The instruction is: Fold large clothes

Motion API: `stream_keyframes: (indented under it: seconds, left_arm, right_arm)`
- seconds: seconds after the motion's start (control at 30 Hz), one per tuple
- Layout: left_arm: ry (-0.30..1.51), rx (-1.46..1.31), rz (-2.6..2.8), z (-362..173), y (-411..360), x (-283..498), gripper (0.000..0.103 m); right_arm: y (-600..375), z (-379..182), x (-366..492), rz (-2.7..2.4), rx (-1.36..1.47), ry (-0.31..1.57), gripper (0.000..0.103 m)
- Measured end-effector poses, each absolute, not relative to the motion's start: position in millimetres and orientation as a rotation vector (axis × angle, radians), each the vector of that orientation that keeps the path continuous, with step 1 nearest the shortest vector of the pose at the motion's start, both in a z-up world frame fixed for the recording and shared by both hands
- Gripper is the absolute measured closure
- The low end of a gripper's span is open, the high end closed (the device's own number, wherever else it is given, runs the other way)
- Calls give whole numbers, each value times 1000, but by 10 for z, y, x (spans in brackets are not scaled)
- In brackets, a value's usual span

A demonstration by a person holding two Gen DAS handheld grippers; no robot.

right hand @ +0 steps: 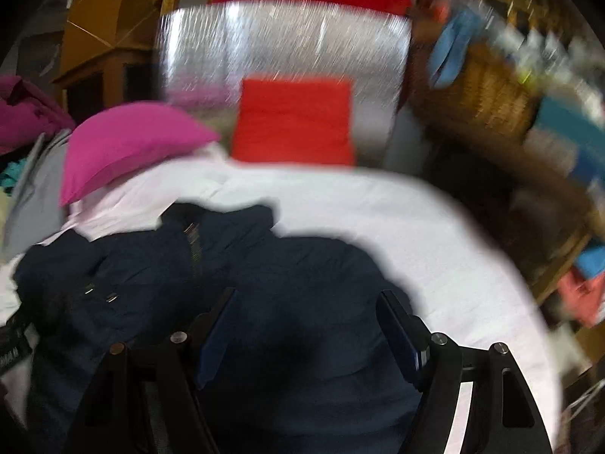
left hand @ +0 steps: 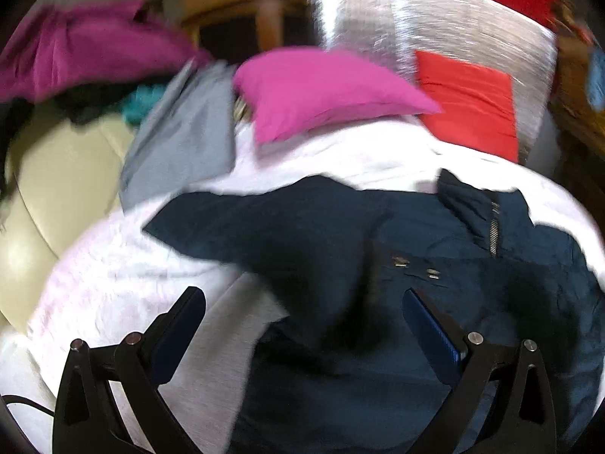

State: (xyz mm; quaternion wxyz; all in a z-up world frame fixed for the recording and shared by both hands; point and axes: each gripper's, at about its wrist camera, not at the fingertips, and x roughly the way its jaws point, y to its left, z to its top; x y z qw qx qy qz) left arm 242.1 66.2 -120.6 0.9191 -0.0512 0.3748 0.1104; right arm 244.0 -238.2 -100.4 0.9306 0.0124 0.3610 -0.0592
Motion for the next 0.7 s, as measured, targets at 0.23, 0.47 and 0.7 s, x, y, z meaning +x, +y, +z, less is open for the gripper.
stream_keyframes:
  seconds: [0.23,0.47,0.7]
  left_arm:
    - [874,-374,423,-1455,2007,2546,0]
    - [904,-640,409,-1814,2683,2626,0]
    - [801,-897,285,-1965,2934,2784,1]
  right_arm:
    - [-2410,-1708,2771,3,200,988,52]
    - [-2348,-1516,2603,56,211,912,52]
    - [-2334,-1464,2505,78,220,874,52]
